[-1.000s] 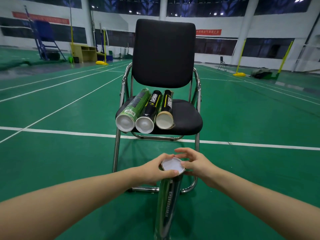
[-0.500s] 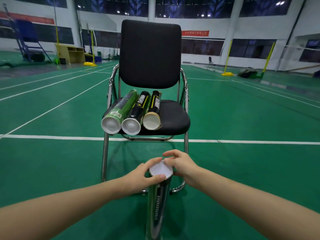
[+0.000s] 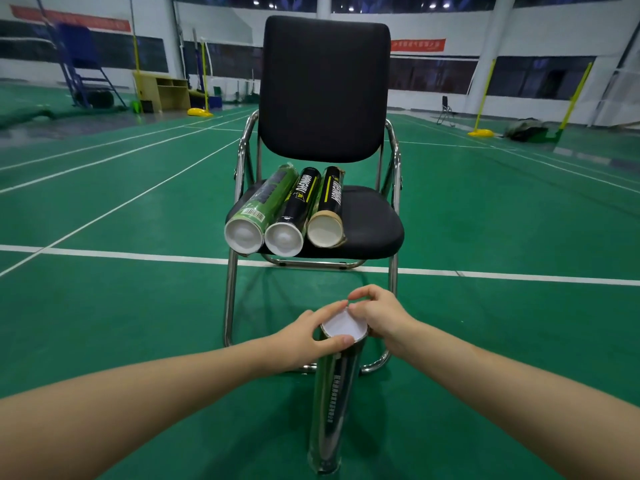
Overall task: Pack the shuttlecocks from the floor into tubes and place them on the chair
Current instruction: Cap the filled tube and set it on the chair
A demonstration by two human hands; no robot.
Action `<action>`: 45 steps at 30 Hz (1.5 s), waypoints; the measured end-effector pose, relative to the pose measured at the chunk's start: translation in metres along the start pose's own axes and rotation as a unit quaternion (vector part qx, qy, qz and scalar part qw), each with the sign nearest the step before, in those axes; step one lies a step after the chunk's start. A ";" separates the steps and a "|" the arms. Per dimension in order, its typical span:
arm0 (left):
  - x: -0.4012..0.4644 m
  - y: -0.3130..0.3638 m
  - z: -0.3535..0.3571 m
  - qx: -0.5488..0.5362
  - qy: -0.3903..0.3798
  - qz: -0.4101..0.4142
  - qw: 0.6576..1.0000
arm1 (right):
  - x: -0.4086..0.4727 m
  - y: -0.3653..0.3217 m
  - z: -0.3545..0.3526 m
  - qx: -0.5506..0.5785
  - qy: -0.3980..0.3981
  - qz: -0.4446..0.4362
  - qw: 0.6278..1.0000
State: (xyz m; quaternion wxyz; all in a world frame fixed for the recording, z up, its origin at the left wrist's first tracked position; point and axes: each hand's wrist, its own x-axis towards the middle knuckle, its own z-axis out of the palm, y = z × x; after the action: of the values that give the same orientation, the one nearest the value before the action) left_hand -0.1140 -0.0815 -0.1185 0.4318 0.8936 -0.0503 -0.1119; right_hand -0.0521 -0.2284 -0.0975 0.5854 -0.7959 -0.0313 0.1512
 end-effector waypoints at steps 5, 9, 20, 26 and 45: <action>-0.003 0.005 0.002 -0.005 -0.020 -0.020 1.000 | -0.001 0.005 -0.002 0.012 0.009 0.006 1.000; -0.003 0.007 0.000 0.025 -0.032 -0.023 0.999 | -0.004 0.004 -0.009 0.081 -0.023 0.060 0.995; -0.003 0.007 -0.001 0.059 -0.044 -0.021 0.997 | -0.018 0.001 -0.019 0.029 -0.078 0.046 0.995; -0.004 0.012 -0.004 0.063 -0.040 -0.007 0.997 | -0.015 0.008 -0.016 0.014 -0.065 0.057 0.996; 0.001 0.025 0.011 -0.284 0.059 -0.103 0.952 | -0.026 0.008 -0.016 0.029 -0.059 0.137 0.988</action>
State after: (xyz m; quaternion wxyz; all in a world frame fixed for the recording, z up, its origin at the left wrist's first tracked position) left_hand -0.1154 -0.1057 -0.1063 0.6558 0.7395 0.1012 -0.1129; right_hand -0.0736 -0.2514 -0.0954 0.5795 -0.7648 0.0481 0.2774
